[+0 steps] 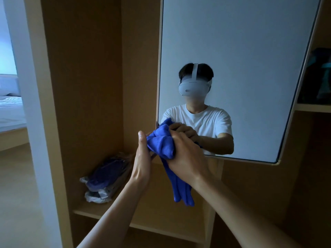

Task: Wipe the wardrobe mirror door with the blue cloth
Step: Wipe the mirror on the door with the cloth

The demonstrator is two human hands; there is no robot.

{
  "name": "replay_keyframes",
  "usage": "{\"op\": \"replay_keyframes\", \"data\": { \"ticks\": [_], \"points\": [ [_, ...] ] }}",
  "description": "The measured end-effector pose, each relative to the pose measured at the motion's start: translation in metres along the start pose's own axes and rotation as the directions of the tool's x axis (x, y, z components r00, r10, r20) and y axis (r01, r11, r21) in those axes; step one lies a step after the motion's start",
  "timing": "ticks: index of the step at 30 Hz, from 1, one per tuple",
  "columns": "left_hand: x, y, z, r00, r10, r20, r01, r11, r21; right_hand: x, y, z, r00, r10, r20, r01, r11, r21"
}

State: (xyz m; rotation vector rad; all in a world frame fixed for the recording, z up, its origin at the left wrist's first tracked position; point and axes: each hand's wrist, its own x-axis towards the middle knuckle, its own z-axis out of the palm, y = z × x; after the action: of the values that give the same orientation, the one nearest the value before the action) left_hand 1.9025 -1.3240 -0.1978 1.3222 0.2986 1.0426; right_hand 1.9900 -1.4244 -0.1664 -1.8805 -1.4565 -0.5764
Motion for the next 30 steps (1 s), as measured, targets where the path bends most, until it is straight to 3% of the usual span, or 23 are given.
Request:
{"op": "replay_keyframes", "data": {
  "ticks": [5,12,24,30],
  "points": [
    [0.018,0.013,0.003,0.996,0.087,-0.008,-0.085,0.989,0.122,0.011,0.018,-0.026,0.999,0.013,-0.040,-0.011,0.999,0.050],
    [0.055,0.074,0.037,0.988,0.157,0.003,-0.156,0.978,0.136,0.052,0.012,-0.073,1.000,0.017,-0.014,-0.015,0.994,0.108],
    [0.129,0.289,0.104,0.982,0.190,-0.014,-0.183,0.960,0.211,0.191,-0.047,-0.239,0.998,0.032,0.046,-0.040,0.982,0.184],
    [0.165,0.398,0.136,0.987,0.160,0.015,-0.158,0.951,0.265,0.267,-0.076,-0.321,0.999,0.053,-0.001,-0.052,0.984,0.172]
  ]
}}
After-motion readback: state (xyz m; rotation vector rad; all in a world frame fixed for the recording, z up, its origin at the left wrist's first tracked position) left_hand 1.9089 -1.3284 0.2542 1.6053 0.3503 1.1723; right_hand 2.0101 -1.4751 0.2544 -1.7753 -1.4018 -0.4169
